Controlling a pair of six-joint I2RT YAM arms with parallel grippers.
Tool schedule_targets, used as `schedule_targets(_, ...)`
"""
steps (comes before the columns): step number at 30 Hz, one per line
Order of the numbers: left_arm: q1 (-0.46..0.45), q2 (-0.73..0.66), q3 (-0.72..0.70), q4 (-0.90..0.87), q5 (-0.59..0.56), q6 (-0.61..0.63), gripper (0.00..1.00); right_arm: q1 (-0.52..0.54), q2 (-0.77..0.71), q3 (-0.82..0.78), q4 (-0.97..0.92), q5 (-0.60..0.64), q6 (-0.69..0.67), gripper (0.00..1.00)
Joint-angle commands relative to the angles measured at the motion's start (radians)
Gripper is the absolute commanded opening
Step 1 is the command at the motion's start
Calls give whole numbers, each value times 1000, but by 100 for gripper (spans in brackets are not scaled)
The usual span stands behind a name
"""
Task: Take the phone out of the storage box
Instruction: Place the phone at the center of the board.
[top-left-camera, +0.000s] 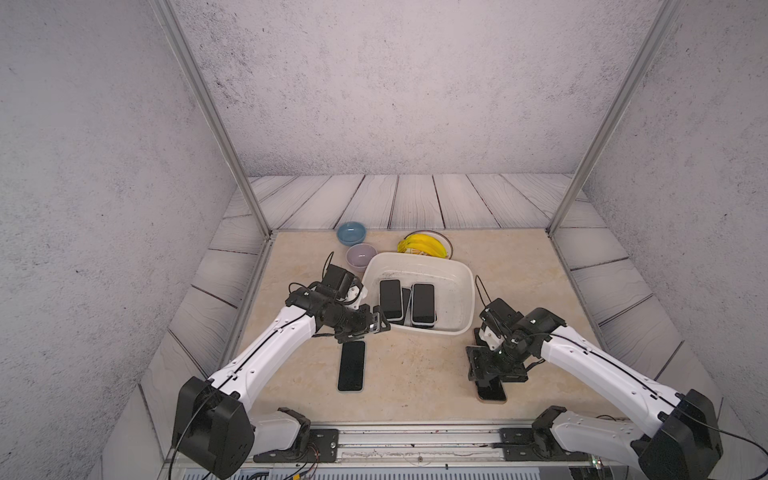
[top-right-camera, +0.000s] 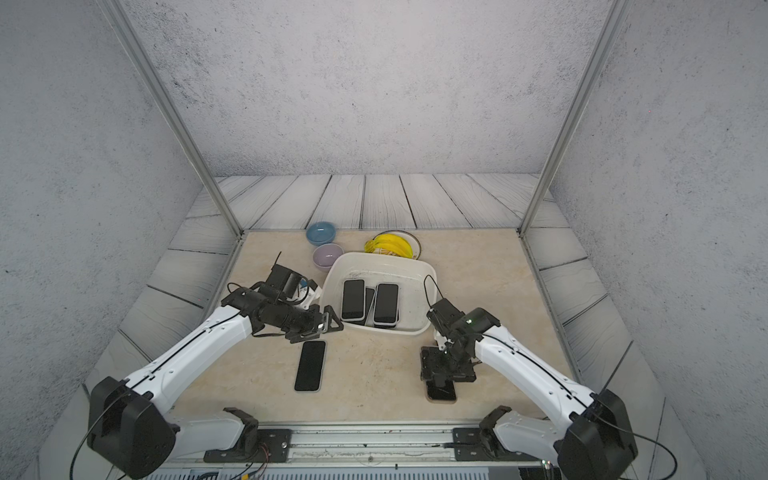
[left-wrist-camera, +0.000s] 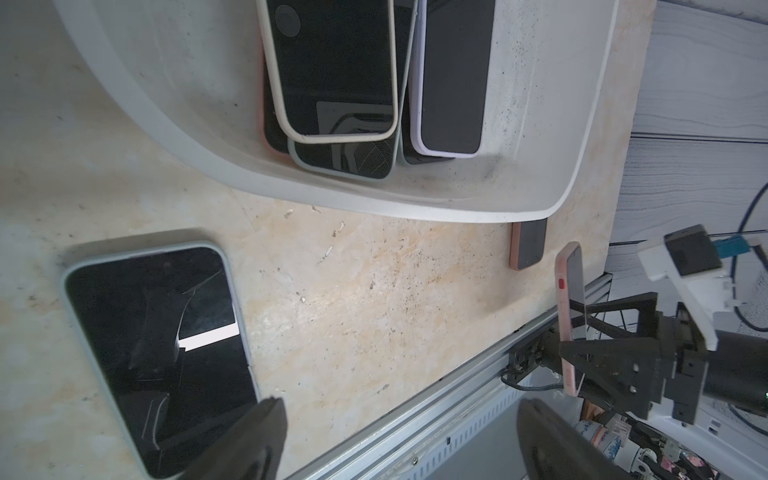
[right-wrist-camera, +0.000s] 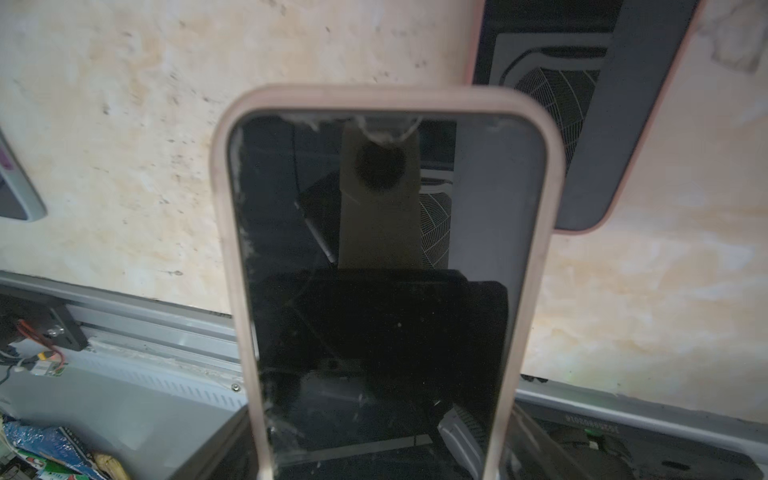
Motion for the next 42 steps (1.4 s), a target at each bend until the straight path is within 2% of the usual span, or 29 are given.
schedule_targets(1, 4, -1, -13, -11, 13, 7, 93, 9, -1, -21, 59, -8, 60, 73)
schedule_targets(17, 5, -11, -9, -90, -6, 45, 93, 49, 235, 22, 265, 67, 142, 72)
schedule_targets(42, 4, -7, -17, -87, -17, 43, 93, 69, 434, 23, 298, 133, 40, 75)
